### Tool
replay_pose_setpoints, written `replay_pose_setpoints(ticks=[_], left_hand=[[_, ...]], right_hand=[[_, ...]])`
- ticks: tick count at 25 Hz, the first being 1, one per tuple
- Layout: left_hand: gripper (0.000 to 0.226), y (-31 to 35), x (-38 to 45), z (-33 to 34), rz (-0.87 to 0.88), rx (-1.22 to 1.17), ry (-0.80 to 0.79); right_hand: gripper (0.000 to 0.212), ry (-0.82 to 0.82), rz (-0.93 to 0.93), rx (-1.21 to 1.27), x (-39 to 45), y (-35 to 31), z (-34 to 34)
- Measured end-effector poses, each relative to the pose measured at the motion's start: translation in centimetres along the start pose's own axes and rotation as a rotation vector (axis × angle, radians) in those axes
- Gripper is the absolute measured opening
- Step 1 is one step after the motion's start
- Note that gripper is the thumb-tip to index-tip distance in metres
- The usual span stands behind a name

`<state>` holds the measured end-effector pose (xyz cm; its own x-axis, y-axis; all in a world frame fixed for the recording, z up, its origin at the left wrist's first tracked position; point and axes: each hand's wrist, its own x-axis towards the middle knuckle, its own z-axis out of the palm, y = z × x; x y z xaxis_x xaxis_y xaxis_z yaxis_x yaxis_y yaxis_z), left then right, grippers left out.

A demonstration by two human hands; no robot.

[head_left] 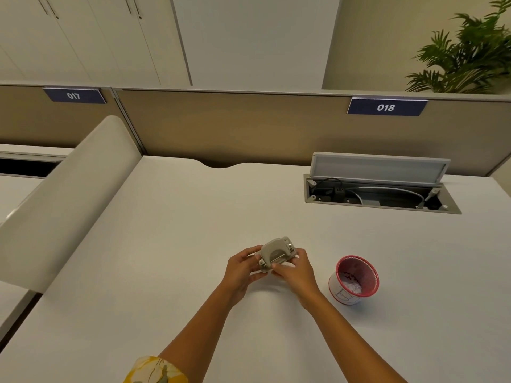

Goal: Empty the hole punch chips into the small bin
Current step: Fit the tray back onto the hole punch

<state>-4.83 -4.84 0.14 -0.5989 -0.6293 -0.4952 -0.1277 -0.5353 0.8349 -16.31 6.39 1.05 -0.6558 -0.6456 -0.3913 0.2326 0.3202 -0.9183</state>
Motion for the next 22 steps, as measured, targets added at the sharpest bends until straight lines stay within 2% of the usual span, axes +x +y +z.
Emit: replay_pose_setpoints(ticks=[3, 7, 11, 14, 18, 22], left_hand=[[0.023, 1.6, 1.6, -0.8, -0.008, 0.084, 0.0], [0.026, 3.2, 4.2, -0.7, 0.0, 0.077, 0.035], [0.027, 3.9, 7.8, 0.3, -0.041, 0.009, 0.164], [0.017, 4.0, 10.7, 1.1, -0.023, -0.035, 0.259], [0.029, 5.2, 13.3, 2.4, 0.068, 0.042, 0.206], [0.041, 5.8, 15.4, 3.3, 0.202, 0.285, 0.055]], right_hand=[[0.075, 0.024, -0.124, -0.201, 2.0, -1.0, -0.1], [0.063, 0.115, -0.186, -0.255, 4.5, -1.7, 0.7], [0.062, 0.221, -0.137, -0.229, 7.6, -2.1, 1.6], [0.049, 0.261, -0.112, -0.195, 10.2, -2.3, 1.8], [0.039, 0.351, -0.125, -0.154, 13.3, -3.1, 1.9], [0.042, 0.406, -0.186, -0.177, 15.7, -3.7, 2.2]])
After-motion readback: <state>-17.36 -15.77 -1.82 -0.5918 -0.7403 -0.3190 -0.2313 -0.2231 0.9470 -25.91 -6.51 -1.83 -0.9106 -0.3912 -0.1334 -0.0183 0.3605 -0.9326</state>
